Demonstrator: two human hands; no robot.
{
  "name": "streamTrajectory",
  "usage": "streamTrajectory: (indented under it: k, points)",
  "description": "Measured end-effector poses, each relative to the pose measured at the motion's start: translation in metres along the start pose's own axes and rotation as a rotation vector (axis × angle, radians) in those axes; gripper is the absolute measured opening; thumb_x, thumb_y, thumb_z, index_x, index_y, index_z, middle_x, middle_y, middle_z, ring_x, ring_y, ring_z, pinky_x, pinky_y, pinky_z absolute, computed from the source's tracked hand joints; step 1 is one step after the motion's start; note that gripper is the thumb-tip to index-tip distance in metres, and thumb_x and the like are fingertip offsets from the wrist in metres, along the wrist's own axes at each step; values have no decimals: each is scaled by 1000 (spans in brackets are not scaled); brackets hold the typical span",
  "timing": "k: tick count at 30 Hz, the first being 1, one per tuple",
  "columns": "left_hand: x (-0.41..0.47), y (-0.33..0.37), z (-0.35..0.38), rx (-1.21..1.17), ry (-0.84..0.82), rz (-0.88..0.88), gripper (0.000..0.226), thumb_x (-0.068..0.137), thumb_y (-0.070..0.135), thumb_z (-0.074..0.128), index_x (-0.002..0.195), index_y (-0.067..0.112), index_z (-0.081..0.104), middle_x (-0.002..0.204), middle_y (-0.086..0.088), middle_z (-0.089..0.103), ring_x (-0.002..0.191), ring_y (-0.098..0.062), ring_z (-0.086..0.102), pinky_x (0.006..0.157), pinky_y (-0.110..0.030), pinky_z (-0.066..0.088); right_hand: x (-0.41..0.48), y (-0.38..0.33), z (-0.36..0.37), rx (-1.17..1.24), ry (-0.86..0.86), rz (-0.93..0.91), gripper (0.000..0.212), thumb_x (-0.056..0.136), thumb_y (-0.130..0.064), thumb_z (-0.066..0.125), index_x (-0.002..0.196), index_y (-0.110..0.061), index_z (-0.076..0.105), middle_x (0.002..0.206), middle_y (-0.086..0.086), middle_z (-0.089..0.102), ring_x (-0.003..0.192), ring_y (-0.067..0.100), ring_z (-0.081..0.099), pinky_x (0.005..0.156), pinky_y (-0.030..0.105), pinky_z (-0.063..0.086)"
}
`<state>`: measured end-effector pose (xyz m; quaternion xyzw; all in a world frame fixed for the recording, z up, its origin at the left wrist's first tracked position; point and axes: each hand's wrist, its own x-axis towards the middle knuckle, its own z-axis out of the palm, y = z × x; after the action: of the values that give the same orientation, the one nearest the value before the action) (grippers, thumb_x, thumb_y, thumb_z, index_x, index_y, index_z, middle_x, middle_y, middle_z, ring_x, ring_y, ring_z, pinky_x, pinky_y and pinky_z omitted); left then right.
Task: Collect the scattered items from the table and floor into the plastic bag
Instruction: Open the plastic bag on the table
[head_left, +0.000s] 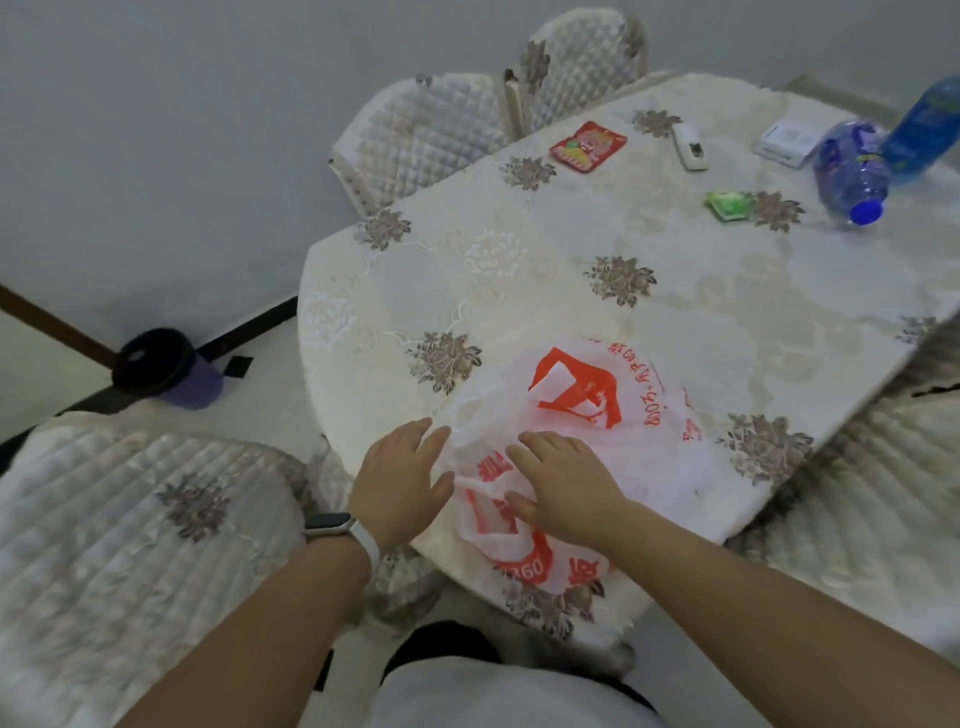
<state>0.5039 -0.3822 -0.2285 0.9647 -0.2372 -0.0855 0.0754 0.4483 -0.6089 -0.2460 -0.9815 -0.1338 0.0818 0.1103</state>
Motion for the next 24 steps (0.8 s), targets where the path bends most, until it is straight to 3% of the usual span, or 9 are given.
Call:
streamTrajectory:
  k: [7, 12, 15, 17, 20, 24]
  points:
    - [34, -7, 17, -191, -77, -92, 71, 87, 51, 40, 148, 14, 39, 150, -7, 44, 135, -26, 43, 108, -40, 38, 21, 2, 19, 67, -155, 95, 71, 80, -56, 60, 138, -20, 40, 137, 4, 46, 122, 25, 45, 103, 40, 37]
    - [62, -19, 31, -405, -186, -121, 68, 91, 47, 47, 151, 17, 33, 152, -5, 41, 136, -26, 41, 109, -40, 37, 29, 7, 37, 27, -166, 222, 40, 85, -37, 59, 118, -14, 57, 118, 8, 54, 105, 27, 52, 86, 39, 46]
    - [73, -16, 33, -520, -261, -120, 60, 94, 36, 55, 149, 21, 35, 145, -4, 50, 128, -26, 51, 101, -39, 43, 28, 6, 42, 89, -99, 289, 20, 86, -22, 58, 100, -10, 65, 100, 10, 59, 89, 30, 58, 69, 38, 47]
    - [76, -16, 33, -578, -259, -103, 55, 92, 27, 56, 145, 22, 40, 132, -6, 60, 116, -28, 59, 92, -37, 48, 28, 5, 37, 183, -18, 378, 12, 88, -20, 57, 90, -10, 63, 88, 7, 59, 75, 27, 57, 58, 32, 39]
    - [79, -18, 30, -621, -240, -67, 51, 92, 23, 56, 142, 25, 43, 113, -4, 67, 101, -29, 64, 77, -32, 47, 27, 5, 21, 286, 32, 544, 9, 96, -27, 47, 92, -19, 49, 79, -5, 52, 67, 16, 50, 58, 29, 38]
    - [79, -20, 19, -656, -226, 8, 56, 91, 34, 65, 142, 25, 45, 124, -1, 65, 111, -25, 61, 83, -27, 44, 24, 8, 0, 420, 187, 720, 7, 98, -24, 43, 100, -18, 46, 74, -7, 51, 66, 17, 54, 56, 30, 43]
